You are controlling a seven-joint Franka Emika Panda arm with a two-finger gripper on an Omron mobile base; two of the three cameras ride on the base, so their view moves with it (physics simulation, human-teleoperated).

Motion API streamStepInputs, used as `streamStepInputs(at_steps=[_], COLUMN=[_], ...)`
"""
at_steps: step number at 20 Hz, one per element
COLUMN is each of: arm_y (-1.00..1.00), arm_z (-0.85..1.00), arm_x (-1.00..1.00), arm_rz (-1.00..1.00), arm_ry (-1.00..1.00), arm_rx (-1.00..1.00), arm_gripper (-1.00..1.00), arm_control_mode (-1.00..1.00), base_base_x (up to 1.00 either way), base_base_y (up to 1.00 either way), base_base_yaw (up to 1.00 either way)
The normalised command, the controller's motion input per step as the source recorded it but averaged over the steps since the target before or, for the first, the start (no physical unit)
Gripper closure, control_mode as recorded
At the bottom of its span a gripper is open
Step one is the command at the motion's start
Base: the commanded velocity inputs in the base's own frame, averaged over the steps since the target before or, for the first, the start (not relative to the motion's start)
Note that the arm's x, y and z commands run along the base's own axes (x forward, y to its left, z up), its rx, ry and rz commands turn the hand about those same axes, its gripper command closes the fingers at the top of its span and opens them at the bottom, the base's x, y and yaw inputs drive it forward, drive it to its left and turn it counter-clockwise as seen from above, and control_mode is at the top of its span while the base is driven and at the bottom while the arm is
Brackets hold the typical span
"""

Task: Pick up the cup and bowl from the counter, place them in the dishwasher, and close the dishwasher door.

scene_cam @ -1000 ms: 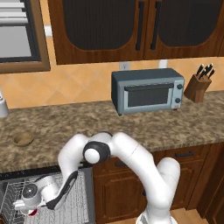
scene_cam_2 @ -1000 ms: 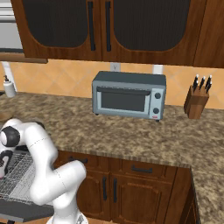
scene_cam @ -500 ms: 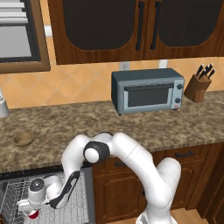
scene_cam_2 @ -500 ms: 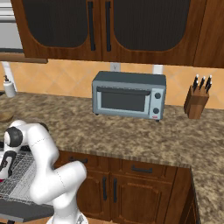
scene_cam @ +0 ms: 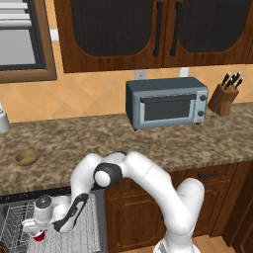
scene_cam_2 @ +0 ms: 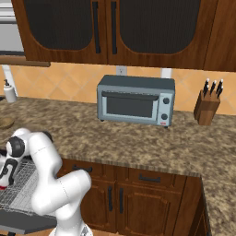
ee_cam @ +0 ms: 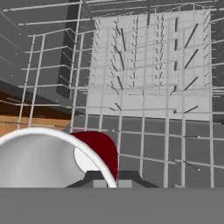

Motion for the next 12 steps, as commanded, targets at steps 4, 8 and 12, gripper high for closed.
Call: streamStepInputs(at_steps=[4,8,12], arm_y=[0.02,0.05,0.06], arm_z=[-0.64,-0.51,-0.11], arm_x=[0.0,0.0,-0.01], arm_rz=[0.0,0.0,0.0], arm_ry=[-0.01,-0.02,0.0], arm_rx=[0.0,0.0,0.0], arm_gripper=[1.0,1.0,1.0], arm_control_mode=[-1.0,-1.0,-1.0], base_base_x=[0.0,0.0,0.0], base_base_y=[0.0,0.0,0.0], base_base_yaw=[0.0,0.0,0.0])
